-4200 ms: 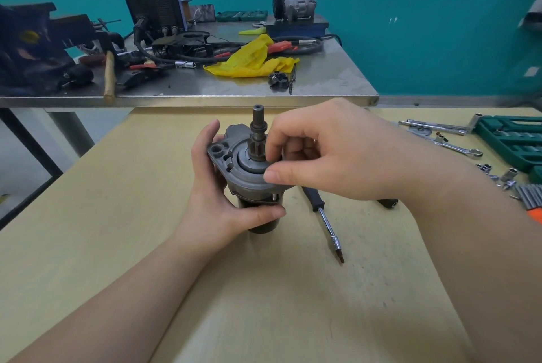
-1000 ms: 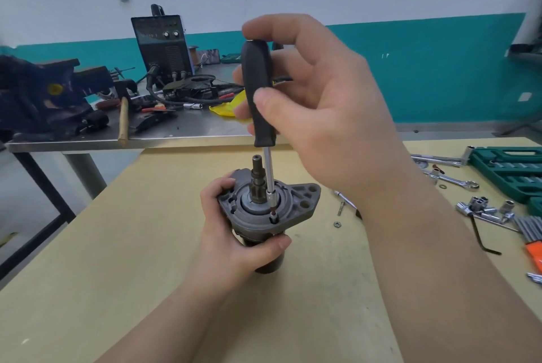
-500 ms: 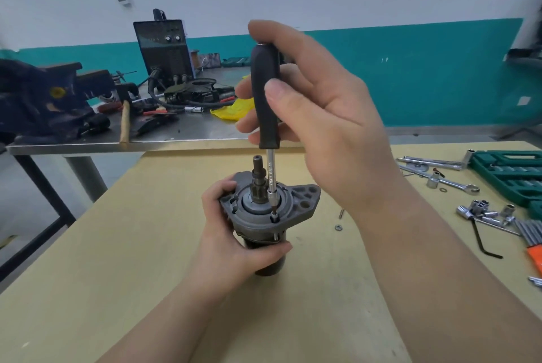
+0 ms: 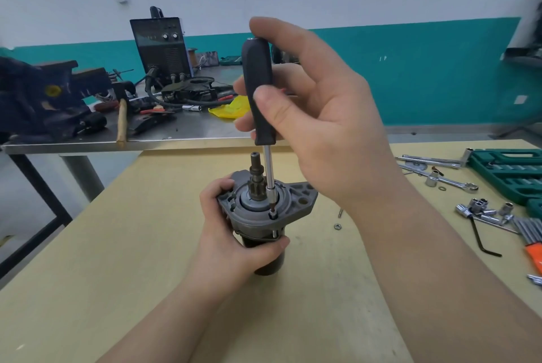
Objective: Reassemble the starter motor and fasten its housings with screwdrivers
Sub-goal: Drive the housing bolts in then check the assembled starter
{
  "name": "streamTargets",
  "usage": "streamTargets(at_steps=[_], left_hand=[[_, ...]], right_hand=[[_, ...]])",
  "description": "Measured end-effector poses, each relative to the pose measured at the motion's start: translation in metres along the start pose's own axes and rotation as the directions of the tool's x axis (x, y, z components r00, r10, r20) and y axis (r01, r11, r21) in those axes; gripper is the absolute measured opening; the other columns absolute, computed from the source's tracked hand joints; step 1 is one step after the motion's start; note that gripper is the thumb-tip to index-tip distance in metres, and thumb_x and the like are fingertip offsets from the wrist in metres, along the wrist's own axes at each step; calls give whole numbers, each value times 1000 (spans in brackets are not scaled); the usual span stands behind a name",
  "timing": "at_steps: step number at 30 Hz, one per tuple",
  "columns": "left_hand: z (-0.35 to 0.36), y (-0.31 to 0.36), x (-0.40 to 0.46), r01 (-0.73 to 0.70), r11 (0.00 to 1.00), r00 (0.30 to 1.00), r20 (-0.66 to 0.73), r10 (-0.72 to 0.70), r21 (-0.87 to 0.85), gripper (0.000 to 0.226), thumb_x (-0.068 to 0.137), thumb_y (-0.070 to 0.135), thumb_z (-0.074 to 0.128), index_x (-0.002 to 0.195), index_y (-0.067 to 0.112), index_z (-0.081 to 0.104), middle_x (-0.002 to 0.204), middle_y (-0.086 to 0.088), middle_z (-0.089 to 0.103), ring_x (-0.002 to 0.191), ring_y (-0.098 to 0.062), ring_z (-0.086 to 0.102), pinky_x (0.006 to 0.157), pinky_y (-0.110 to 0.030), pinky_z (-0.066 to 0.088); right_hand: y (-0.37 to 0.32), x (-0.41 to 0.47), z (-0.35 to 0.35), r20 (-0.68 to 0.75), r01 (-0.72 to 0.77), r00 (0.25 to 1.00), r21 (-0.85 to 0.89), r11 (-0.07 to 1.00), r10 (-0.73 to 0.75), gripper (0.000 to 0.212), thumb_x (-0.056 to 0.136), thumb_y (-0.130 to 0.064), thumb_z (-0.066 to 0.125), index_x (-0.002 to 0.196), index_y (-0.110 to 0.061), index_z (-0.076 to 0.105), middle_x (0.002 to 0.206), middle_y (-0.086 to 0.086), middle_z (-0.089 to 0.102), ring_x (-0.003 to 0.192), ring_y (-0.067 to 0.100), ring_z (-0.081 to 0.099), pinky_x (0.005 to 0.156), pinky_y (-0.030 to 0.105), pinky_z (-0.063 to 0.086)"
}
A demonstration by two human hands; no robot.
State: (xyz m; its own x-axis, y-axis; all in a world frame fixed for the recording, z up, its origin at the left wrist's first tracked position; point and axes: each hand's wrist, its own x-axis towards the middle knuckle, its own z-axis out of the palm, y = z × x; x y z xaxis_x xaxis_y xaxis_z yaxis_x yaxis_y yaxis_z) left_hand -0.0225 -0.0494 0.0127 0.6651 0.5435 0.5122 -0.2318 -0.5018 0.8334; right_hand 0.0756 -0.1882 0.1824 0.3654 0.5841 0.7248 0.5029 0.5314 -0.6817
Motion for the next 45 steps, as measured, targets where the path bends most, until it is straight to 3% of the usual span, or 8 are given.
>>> streamTargets(at_steps=[7,13,19,25,31,37,41,45], left_hand=[[0,0,-1,-11,1000,1000,4,11,14,105,56,32,100,136,46,34,153,3,47,134,-18,61,107,-37,53],[1,-2,-1,-9,1000,1000,-4,9,8,106,56,32,101,137,45,34,154,7,48,136,-16,60,104,-30,55],[0,-3,0,-18,1000,1000,-2,18,10,107,55,32,102,138,45,34,152,3,49,134,-16,61,106,-25,53],[0,-5,0,-21,1000,1000,3,21,8,108,56,32,102,138,44,34,154,1,48,134,-16,61,105,-23,52],[0,-6,0,-32,999,1000,-2,32,6,107,56,33,102,139,43,35,156,6,47,136,-15,60,105,-22,51],[0,-4,0,-19,1000,1000,-4,19,7,107,55,35,101,138,45,35,154,5,49,134,-12,61,105,-21,51],[1,-1,0,-25,1000,1000,-7,25,2,105,54,35,100,136,47,36,150,8,49,133,-13,61,106,-22,51],[1,0,-1,-24,1000,1000,-13,24,-7,104,54,33,99,136,46,36,145,12,54,133,-15,62,104,-22,51]], right_hand=[[7,3,4,-76,55,995,-100,993,-63,49,97,-13,76,137,-35,57,95,-19,66,77,15,70,76,42,64],[6,0,0,-34,-1,999,12,1000,1,41,106,-8,56,142,-29,56,112,7,73,88,27,78,81,36,63],[7,2,3,-99,27,994,-96,995,-37,47,98,-11,74,135,-36,58,94,-13,67,81,27,72,76,54,63],[6,0,-1,-90,-34,995,36,999,37,38,106,-9,55,136,-33,58,114,10,73,90,26,78,80,40,66],[4,3,2,-136,17,990,-75,997,-27,44,98,-11,73,134,-33,59,93,-16,66,83,20,69,81,46,64],[2,0,0,-66,-42,997,48,998,45,40,107,-9,53,142,-28,58,109,8,74,89,28,77,82,39,64],[2,1,5,-77,0,997,-91,996,-7,47,99,-9,70,136,-34,57,92,-17,66,83,22,70,81,51,63],[4,0,3,-71,-19,997,6,1000,19,34,107,-14,59,138,-29,58,103,5,72,92,27,75,85,51,65]])
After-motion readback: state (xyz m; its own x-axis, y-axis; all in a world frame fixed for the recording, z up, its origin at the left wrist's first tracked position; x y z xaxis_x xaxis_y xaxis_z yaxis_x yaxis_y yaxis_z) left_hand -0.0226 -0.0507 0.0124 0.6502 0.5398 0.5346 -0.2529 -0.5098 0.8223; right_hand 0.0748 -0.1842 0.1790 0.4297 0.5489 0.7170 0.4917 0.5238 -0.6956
